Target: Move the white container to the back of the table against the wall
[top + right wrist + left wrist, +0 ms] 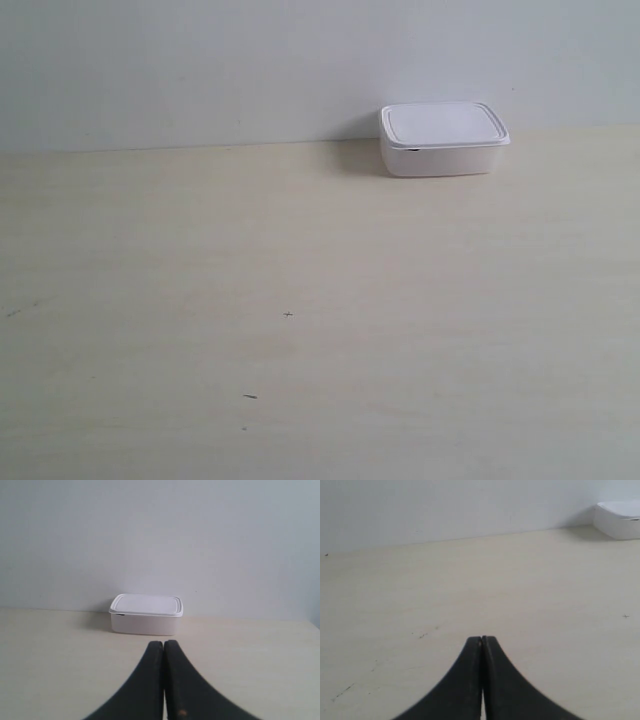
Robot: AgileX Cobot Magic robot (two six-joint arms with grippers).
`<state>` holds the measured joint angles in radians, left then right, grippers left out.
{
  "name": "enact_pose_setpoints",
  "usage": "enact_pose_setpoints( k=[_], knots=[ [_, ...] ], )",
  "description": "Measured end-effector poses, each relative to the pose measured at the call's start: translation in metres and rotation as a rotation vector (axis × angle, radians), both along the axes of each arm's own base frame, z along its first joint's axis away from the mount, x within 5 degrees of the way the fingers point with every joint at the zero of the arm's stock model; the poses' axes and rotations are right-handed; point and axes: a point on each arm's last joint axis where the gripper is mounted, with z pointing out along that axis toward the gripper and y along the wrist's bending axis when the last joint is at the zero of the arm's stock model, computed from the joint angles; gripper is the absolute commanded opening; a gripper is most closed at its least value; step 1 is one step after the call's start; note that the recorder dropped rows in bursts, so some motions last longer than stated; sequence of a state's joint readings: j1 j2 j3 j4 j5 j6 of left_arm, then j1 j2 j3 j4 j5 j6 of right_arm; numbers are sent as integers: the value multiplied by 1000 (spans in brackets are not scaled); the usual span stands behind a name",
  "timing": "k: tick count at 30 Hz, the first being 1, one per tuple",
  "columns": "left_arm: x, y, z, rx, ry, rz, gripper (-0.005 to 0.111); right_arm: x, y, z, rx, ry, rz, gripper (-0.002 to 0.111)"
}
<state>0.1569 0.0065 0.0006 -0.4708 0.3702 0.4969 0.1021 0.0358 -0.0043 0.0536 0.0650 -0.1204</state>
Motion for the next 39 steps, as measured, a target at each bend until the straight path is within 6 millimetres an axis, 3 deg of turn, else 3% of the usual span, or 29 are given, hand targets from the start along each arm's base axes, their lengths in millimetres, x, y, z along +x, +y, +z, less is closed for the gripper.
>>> enact_pose_setpoints(
  k=[5, 39],
  knots=[
    [0, 3, -2, 111, 20, 8, 0, 0, 0, 0, 0, 0, 0, 0],
    [0, 1, 0, 41, 4, 5, 0, 0, 0, 0, 0, 0, 0, 0]
  ],
)
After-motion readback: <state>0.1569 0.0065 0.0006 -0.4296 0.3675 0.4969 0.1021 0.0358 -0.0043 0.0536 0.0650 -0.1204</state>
